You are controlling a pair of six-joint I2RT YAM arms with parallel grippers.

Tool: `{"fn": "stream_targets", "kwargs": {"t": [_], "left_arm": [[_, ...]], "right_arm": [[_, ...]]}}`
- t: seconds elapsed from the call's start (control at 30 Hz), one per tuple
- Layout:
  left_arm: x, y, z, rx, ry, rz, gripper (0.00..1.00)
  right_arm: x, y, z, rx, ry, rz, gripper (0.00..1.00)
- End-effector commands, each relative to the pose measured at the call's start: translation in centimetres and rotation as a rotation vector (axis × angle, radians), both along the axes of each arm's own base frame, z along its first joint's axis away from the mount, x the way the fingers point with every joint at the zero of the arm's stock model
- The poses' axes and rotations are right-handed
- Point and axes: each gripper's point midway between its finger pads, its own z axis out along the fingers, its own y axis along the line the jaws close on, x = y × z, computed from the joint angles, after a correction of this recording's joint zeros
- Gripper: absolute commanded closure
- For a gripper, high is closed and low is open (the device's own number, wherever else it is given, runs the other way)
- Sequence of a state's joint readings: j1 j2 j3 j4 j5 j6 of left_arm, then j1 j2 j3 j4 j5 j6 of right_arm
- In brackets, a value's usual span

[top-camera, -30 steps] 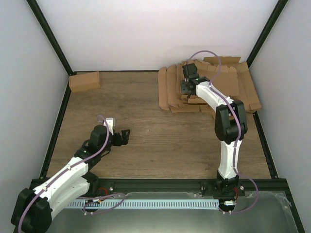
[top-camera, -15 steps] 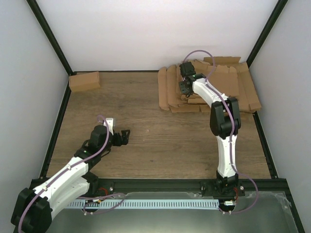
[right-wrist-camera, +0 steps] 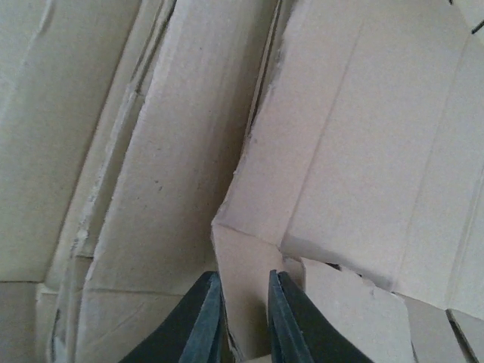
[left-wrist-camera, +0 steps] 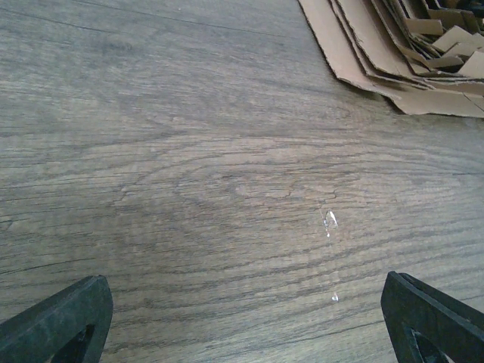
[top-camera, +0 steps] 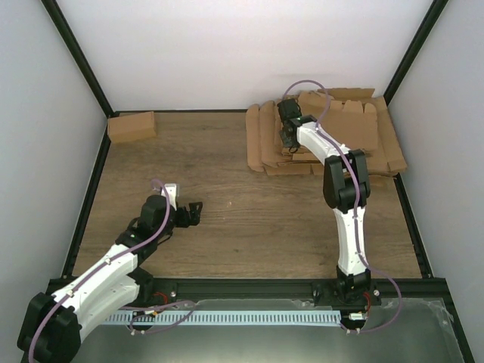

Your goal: Fold the paper box

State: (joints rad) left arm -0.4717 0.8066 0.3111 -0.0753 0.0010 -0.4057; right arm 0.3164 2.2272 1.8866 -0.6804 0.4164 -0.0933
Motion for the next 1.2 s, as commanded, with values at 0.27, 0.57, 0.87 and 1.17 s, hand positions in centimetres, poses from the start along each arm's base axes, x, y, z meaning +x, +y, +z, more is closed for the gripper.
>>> {"fn": "stream_targets", "kwargs": {"t": [0.27, 0.57, 0.87, 1.17], "left_arm": [[0.2, 0.1, 0.1, 0.005, -0.013, 0.006, 0.00], [0.1, 0.0, 0.2, 0.000, -0.016, 0.000, 0.00], [0.0, 0.0, 0.3, -0.002, -0.014, 0.000, 0.00], [0.0, 0.3, 0.8, -0.050, 0.035, 0.061, 0.00]], "right_arm": [[2.3, -1.3, 7.8, -0.091, -0.227, -0.004, 0.99], [-0.9, -5.6, 18.5, -0.263, -0.416, -0.165, 0.99], [-10.2, 5.5, 15.7, -0.206, -0.304, 0.061, 0.99], [-27.4, 18.9, 5.1, 0.154, 0.041, 0.416, 0.88]]}}
